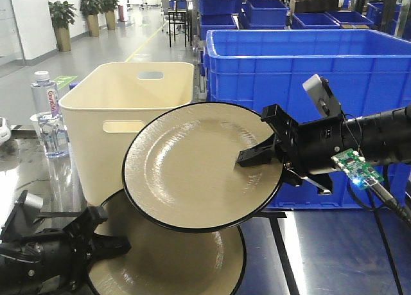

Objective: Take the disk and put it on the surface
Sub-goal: 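Hold both plates while the base drives to the steel table, then lower both plates onto the table in front of the cream bin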

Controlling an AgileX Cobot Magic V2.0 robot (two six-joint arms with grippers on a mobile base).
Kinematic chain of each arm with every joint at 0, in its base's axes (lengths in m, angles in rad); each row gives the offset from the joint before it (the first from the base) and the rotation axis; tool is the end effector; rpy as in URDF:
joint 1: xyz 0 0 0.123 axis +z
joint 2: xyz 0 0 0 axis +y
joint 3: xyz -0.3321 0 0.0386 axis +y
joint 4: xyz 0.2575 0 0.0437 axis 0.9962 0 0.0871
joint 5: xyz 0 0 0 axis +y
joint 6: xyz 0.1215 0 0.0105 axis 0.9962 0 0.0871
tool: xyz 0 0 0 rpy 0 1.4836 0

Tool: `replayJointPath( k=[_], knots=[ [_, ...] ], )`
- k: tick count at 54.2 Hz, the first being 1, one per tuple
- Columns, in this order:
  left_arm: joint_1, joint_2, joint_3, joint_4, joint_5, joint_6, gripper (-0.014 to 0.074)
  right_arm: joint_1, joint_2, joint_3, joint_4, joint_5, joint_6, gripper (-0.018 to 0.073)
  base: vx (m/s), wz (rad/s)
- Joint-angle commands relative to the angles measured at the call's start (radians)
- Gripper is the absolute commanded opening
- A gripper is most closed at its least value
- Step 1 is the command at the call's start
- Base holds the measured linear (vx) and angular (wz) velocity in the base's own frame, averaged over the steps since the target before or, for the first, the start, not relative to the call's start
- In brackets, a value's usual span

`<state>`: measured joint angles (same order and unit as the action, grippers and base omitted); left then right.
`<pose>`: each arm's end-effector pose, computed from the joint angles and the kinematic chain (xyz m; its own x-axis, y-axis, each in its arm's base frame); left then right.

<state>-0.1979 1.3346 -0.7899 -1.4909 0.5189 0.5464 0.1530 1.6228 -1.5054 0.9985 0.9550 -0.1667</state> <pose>0.2779 -0.1173 0.3078 -0.7599 -0.5596 -0.3307 -0.0247 0.5332 -0.8456 0.3681 0.1415 0.4098 -0.8679 0.2597 -0.4235 -0.2043 0.5904 0.7808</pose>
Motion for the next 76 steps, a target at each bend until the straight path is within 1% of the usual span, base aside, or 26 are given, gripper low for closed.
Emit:
replayJointPath(
  k=[1, 41, 45, 52, 65, 76],
  knots=[
    [-0.004, -0.034, -0.036, -0.082, 0.03, -0.01, 0.0001, -0.004, -0.052, -0.042, 0.106, -0.046, -0.003, -0.0006, 0.04, -0.06],
    [-0.004, -0.034, -0.036, -0.082, 0.027, -0.01, 0.0001, -0.004, -0.052, -0.042, 0.118, -0.049, -0.003, -0.0006, 0.01, -0.01],
    [-0.004, -0.034, -0.036, -0.06, 0.034, -0.011, 0.0001, -0.004, -0.052, -0.042, 0.123, -0.054, -0.003, -0.0006, 0.0, 0.0],
    [-0.005, -0.034, -0.036, 0.003, 0.068, -0.014, 0.0001, -0.004, -0.052, -0.042, 0.125, -0.081, -0.003, -0.0006, 0.0, 0.0],
    [-0.005, -0.034, -0.036, 0.096, 0.029, -0.014, 0.0001, -0.004, -0.052, -0.042, 0.126, -0.127, -0.003, -0.0006, 0.0, 0.0],
    [-0.005, -0.009, -0.036, 0.108, -0.002, -0.015, 0.0001, -0.004, -0.052, -0.042, 0.126, -0.128, -0.003, -0.0005, 0.0, 0.0]
  ],
)
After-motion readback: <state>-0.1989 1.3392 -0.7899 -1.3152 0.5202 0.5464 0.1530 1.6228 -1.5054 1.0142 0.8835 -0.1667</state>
